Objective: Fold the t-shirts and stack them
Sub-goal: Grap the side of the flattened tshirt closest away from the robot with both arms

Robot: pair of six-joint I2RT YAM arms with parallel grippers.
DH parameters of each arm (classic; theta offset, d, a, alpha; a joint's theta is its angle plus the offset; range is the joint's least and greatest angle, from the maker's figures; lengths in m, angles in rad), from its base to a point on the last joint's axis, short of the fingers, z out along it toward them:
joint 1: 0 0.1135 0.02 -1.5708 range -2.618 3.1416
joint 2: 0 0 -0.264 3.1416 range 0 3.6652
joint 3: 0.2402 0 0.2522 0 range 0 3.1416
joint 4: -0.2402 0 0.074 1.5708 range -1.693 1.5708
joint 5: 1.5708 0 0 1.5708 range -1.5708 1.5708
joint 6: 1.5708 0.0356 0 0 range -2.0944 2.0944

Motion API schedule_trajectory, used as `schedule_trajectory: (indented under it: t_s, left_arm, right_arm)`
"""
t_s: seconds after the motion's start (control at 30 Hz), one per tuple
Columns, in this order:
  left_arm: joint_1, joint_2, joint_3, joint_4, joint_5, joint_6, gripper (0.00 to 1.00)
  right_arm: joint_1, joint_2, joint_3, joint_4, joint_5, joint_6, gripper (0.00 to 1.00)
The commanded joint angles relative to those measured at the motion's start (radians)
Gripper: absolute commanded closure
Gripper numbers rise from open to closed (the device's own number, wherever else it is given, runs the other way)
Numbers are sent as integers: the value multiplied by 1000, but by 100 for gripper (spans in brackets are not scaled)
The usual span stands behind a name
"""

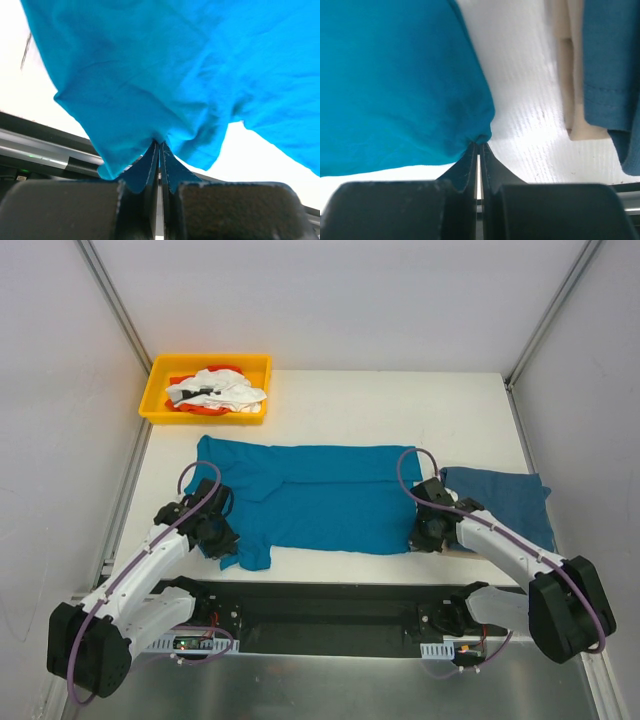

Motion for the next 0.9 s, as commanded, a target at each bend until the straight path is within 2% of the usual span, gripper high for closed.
schedule_trajectory:
  t_s: [0.0, 0.37, 0.87]
  left_arm:
    - [-7, 16, 77, -15, -44, 40, 100]
    - [33, 103, 200, -15, -53, 103, 100]
    - [150, 338, 398, 32, -28, 244, 100]
  right_arm:
    - [5, 11, 102, 20, 17, -39, 99]
    - [-2, 80, 279, 3, 77, -112, 99]
    - [-116, 224, 460, -3, 109, -193, 99]
